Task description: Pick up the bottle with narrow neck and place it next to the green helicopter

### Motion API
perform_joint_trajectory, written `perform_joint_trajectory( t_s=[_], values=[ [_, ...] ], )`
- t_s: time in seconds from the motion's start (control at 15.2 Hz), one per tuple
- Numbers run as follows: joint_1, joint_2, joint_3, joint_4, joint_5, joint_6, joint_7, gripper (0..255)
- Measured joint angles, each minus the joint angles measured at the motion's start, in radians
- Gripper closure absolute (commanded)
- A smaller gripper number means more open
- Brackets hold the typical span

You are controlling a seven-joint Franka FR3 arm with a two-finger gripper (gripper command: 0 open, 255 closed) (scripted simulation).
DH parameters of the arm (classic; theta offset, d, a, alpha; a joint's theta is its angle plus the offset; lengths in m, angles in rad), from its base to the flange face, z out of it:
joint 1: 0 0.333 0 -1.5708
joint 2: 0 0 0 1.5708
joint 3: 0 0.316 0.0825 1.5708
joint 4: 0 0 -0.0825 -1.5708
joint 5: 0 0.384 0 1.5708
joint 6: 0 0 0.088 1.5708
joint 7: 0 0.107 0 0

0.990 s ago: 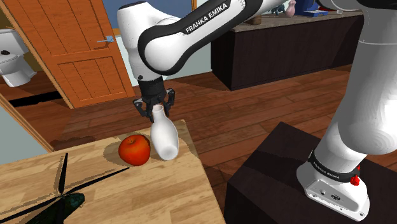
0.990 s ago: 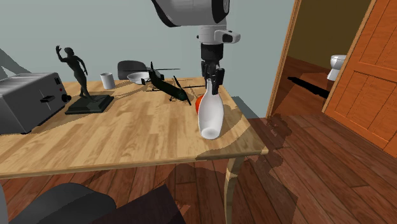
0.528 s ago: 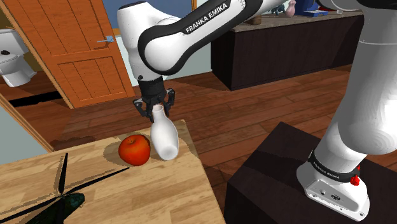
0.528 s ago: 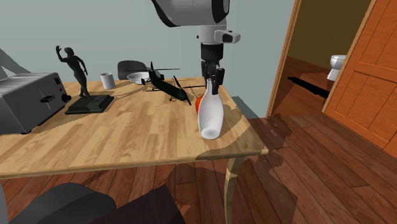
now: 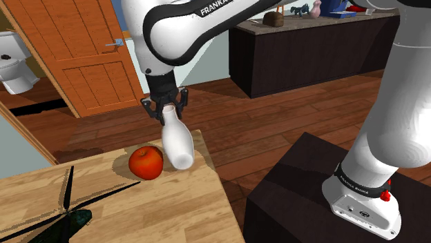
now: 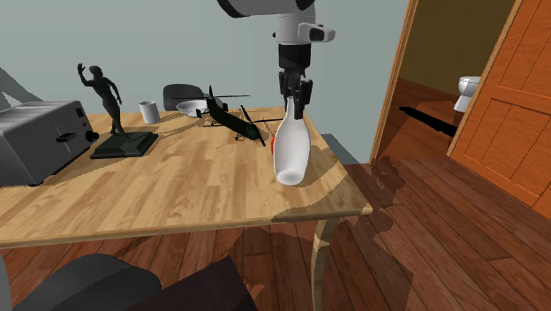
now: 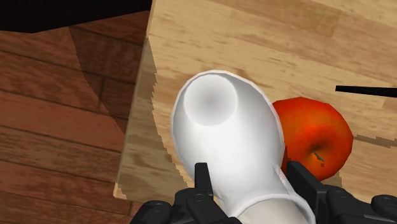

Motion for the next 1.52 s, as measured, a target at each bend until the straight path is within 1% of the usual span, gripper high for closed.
perform_joint_trajectory(
  t_s=[0.73,1.52],
  values=[
    [-0.002,-0.026,0.004,0.123,0.019,-0.144,-0.018,255],
    [0.008,-0.019,0.009,0.294,0.017,-0.309,-0.020,255]
  ],
)
